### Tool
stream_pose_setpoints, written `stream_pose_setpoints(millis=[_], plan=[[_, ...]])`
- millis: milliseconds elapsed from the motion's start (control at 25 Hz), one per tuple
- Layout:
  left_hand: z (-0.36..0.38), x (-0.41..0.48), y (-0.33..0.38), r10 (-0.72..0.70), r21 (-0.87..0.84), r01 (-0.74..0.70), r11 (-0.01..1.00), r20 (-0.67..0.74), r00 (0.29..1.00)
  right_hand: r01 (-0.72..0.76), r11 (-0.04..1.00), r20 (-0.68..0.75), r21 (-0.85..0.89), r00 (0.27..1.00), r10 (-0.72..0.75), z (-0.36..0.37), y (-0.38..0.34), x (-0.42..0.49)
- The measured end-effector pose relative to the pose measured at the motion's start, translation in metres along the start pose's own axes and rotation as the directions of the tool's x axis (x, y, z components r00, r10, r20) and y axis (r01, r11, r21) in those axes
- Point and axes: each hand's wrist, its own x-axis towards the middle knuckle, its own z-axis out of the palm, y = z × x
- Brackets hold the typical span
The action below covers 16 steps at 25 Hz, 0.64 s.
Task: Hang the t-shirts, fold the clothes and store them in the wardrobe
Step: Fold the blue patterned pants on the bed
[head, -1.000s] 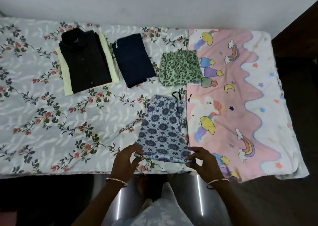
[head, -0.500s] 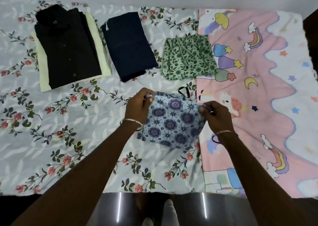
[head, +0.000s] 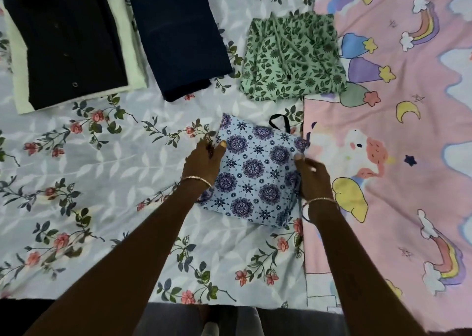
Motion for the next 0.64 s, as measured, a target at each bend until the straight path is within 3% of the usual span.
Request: stream_pose_setpoints(millis=[80,160,320,480,640], plan=[[0.002,-0.008,-0.002,-0.074,-0.029,0.075,0.997,0.057,0.996,-0.088,0.994,0.157,0.072,0.985,0.076,0.0,0.015,-0.023],[-0.001,-0.007,-0.001,-0.111,-0.08,0.122,0.989,0.129,0.985,-0.087,0.989,0.267,0.119,0.962,0.053,0.002,0.026,-0.033],[-0.003,0.001,0.005,-0.194,-0.15,0.238,0.96,0.259,0.946,-0.14,0.975,0.369,0.173,0.927,0.068,0.011,0.023,-0.031],[-0.003,0.007,0.029,-0.07,-0.333,0.137,0.933,0.204,0.976,-0.129,0.927,0.386,0.351,0.922,-0.018,-0.001,-0.01,-0.02],[-0.005,0.025,0.093,0.095,-0.474,-0.001,0.881,0.176,0.98,0.031,0.926,0.343,0.376,0.924,-0.17,-0.028,-0.069,0.021]])
